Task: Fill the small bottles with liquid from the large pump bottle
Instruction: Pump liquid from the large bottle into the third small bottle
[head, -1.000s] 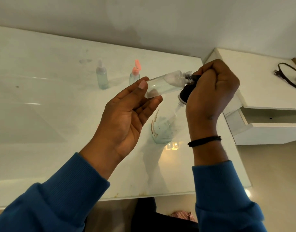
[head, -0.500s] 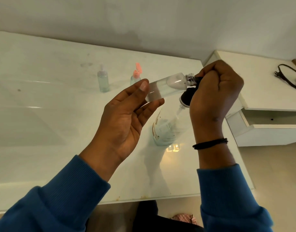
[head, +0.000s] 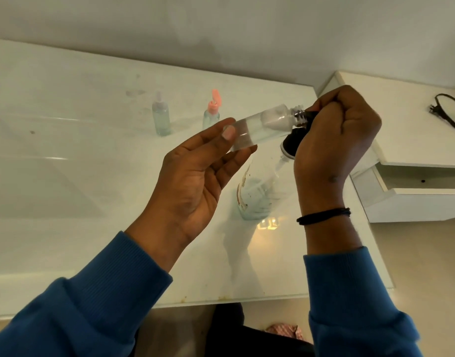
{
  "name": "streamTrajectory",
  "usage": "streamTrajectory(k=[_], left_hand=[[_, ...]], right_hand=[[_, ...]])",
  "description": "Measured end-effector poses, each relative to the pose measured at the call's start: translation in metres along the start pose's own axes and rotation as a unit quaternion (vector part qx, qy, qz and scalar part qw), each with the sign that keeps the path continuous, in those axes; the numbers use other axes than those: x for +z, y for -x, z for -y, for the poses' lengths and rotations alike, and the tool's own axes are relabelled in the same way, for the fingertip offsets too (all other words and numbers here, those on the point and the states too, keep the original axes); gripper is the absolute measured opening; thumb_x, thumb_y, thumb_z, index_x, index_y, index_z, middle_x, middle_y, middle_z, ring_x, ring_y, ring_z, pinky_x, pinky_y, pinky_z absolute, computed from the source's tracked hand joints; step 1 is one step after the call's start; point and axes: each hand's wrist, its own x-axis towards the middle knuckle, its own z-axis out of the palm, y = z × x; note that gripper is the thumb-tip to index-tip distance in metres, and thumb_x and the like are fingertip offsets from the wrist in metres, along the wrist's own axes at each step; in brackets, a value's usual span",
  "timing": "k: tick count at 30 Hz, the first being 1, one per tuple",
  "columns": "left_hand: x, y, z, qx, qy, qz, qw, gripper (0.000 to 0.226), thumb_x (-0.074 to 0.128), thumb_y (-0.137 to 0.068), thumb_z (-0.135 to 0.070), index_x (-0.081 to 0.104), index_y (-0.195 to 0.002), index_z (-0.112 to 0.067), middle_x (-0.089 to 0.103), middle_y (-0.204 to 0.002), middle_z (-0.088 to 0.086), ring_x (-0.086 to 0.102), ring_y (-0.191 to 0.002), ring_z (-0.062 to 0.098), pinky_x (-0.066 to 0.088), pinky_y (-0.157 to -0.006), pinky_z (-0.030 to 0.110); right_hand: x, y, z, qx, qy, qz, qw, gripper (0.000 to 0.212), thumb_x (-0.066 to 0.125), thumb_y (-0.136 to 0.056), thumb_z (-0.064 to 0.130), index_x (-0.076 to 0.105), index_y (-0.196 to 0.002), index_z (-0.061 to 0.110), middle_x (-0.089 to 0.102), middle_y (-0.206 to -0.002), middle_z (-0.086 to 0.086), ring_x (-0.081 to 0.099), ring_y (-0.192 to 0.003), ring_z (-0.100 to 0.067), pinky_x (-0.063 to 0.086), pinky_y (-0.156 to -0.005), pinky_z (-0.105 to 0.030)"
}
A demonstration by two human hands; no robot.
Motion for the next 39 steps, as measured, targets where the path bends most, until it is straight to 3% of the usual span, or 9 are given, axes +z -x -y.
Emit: streamTrajectory(k=[5, 9, 12, 15, 19, 24, 28, 35, 39], left_hand=[[0.0016, 0.0003, -0.0004, 0.0, 0.006, 0.012, 1.0, 0.046, 0.065, -0.084, -0.01, 0.062, -0.129, 0.0, 0.074, -0.12, 0.012, 0.072, -0.11, 0.027, 0.058, -0.095, 0.034], [0.0003, -0.0009, 0.0008, -0.005, 0.008, 0.015, 1.0, 0.047, 0.064, -0.084, -0.01, 0.061, -0.13, 0.0, 0.073, -0.121, 0.012, 0.072, -0.111, 0.026, 0.057, -0.096, 0.034], [-0.0005, -0.0001, 0.0005, -0.012, 0.019, 0.011, 1.0, 0.05, 0.064, -0.084, -0.01, 0.06, -0.132, 0.0, 0.073, -0.121, 0.013, 0.072, -0.112, 0.026, 0.057, -0.095, 0.033], [0.0005, -0.0003, 0.0017, -0.02, 0.028, 0.012, 0.999, 0.05, 0.064, -0.085, -0.01, 0.059, -0.132, 0.002, 0.072, -0.122, 0.015, 0.072, -0.11, 0.027, 0.057, -0.096, 0.033], [0.0, -0.0006, 0.0032, -0.025, 0.036, -0.001, 0.999, 0.05, 0.066, -0.082, -0.01, 0.061, -0.13, 0.003, 0.072, -0.121, 0.017, 0.073, -0.108, 0.029, 0.058, -0.095, 0.033], [-0.0002, 0.0003, 0.0014, -0.026, 0.036, 0.002, 0.999, 0.049, 0.066, -0.083, -0.01, 0.061, -0.13, 0.003, 0.072, -0.121, 0.017, 0.072, -0.11, 0.029, 0.058, -0.094, 0.032], [0.0001, -0.0004, 0.0025, -0.024, 0.032, -0.003, 0.999, 0.048, 0.066, -0.084, -0.01, 0.061, -0.13, 0.003, 0.072, -0.121, 0.017, 0.073, -0.108, 0.028, 0.058, -0.094, 0.033], [0.0003, 0.0019, 0.0019, -0.033, 0.033, -0.012, 0.999, 0.036, 0.064, -0.088, -0.01, 0.065, -0.122, 0.003, 0.074, -0.117, 0.018, 0.074, -0.106, 0.028, 0.058, -0.094, 0.034], [0.0003, 0.0022, 0.0029, -0.033, 0.027, -0.021, 0.999, 0.034, 0.065, -0.088, -0.01, 0.066, -0.12, 0.003, 0.074, -0.116, 0.018, 0.074, -0.103, 0.028, 0.06, -0.091, 0.032]], right_hand=[[-0.002, -0.0047, -0.0018, -0.016, 0.04, 0.0, 0.999, 0.024, 0.037, -0.074, -0.008, 0.055, -0.062, 0.002, 0.044, -0.051, 0.008, 0.041, -0.051, -0.005, 0.035, -0.05, -0.021], [-0.0004, -0.0035, -0.0041, -0.018, 0.024, -0.005, 1.0, 0.026, 0.036, -0.075, -0.011, 0.055, -0.062, 0.002, 0.042, -0.052, 0.005, 0.038, -0.05, -0.004, 0.033, -0.05, -0.011], [0.0001, -0.0001, -0.0058, -0.014, 0.032, 0.002, 0.999, 0.023, 0.036, -0.075, -0.01, 0.053, -0.062, -0.001, 0.04, -0.052, 0.007, 0.037, -0.05, -0.006, 0.032, -0.05, -0.014], [-0.0026, -0.0056, -0.004, -0.027, 0.045, -0.008, 0.999, 0.026, 0.037, -0.075, -0.008, 0.053, -0.061, 0.006, 0.042, -0.05, 0.011, 0.04, -0.049, -0.004, 0.035, -0.05, -0.016], [0.0004, -0.0029, -0.0041, -0.021, 0.016, -0.002, 1.0, 0.029, 0.036, -0.075, -0.011, 0.055, -0.063, 0.006, 0.042, -0.052, 0.005, 0.038, -0.05, -0.004, 0.034, -0.051, -0.008], [-0.0012, -0.0058, -0.0044, -0.018, 0.042, 0.004, 0.999, 0.025, 0.036, -0.074, -0.008, 0.054, -0.061, 0.004, 0.042, -0.05, 0.011, 0.041, -0.05, -0.004, 0.035, -0.051, -0.018], [-0.0004, -0.0044, -0.0047, -0.016, 0.025, 0.005, 1.0, 0.026, 0.036, -0.076, -0.009, 0.055, -0.063, 0.006, 0.042, -0.052, 0.008, 0.04, -0.051, -0.004, 0.035, -0.051, -0.011], [-0.0027, -0.0068, -0.0054, -0.018, 0.036, 0.002, 0.999, 0.026, 0.037, -0.074, -0.006, 0.053, -0.061, 0.01, 0.042, -0.047, 0.015, 0.042, -0.051, -0.005, 0.04, -0.052, -0.026], [0.0013, -0.0028, -0.0073, -0.013, 0.035, 0.011, 0.999, 0.026, 0.036, -0.075, -0.008, 0.053, -0.062, 0.007, 0.039, -0.05, 0.013, 0.039, -0.05, -0.004, 0.035, -0.051, -0.019]])
